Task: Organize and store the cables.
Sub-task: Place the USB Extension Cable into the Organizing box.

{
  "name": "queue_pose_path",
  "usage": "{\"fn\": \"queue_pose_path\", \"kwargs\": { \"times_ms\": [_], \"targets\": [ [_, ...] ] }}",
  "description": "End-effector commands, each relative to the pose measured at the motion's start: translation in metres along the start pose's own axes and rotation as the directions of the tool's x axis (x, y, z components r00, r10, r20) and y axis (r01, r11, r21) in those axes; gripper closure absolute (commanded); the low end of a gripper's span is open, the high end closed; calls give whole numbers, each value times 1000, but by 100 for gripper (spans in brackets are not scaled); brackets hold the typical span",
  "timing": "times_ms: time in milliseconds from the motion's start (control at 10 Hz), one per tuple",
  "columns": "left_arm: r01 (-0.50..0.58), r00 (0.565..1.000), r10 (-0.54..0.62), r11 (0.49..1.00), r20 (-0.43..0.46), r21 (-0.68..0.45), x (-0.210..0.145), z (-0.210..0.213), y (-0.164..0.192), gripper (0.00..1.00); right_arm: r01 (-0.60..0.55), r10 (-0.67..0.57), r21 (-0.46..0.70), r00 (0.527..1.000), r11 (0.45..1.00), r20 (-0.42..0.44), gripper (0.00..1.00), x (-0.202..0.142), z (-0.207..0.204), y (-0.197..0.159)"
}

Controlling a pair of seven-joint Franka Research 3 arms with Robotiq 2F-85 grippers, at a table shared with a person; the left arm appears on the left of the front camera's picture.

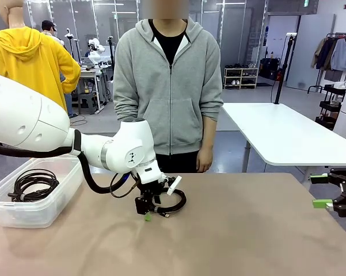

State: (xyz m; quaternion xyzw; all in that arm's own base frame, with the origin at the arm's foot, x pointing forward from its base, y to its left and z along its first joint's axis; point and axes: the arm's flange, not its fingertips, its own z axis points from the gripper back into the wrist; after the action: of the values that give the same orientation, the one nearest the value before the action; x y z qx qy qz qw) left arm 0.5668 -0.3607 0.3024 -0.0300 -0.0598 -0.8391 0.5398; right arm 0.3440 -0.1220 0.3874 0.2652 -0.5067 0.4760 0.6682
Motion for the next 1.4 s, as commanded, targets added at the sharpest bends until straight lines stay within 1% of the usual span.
{"fn": "queue_pose_path", "kwargs": {
  "times_ms": [0,100,200,400,500,600,800,1000,1100,1200,1300],
  "targets": [
    [-19,999,18,999,-27,-27,3,2,7,67,25,-25,-10,1000,1000,8,0,5,-1,0],
    [-17,999,16,999,-38,-35,4,4,6,86,25,-25,-10,1000,1000,8,0,5,-1,0],
    [-20,999,19,999,-41,-35,4,4,6,100,25,-25,-10,1000,1000,8,0,5,-1,0],
    [-30,999,28,998,-34,-48,3,1,5,100,25,-25,-10,1000,1000,8,0,5,-1,0],
    [-32,999,31,998,-31,-53,4,2,5,96,25,-25,-10,1000,1000,8,0,5,-1,0],
    [-31,999,29,998,-26,-58,5,4,7,100,25,-25,-10,1000,1000,8,0,5,-1,0],
    [-54,998,52,996,-22,-74,9,12,7,100,25,-25,-10,1000,1000,8,0,5,-1,0],
    [-96,995,95,989,-13,-115,10,23,3,100,25,-25,-10,1000,1000,8,0,5,-1,0],
    [-95,995,94,989,-19,-113,11,41,0,100,25,-25,-10,1000,1000,8,0,5,-1,0],
    [-75,997,75,994,0,-84,13,73,-6,100,25,-25,-10,1000,1000,8,0,5,-1,0],
    [-60,998,58,995,-25,-84,12,111,-16,100,25,-25,-10,1000,1000,8,0,5,-1,0]
  ]
}}
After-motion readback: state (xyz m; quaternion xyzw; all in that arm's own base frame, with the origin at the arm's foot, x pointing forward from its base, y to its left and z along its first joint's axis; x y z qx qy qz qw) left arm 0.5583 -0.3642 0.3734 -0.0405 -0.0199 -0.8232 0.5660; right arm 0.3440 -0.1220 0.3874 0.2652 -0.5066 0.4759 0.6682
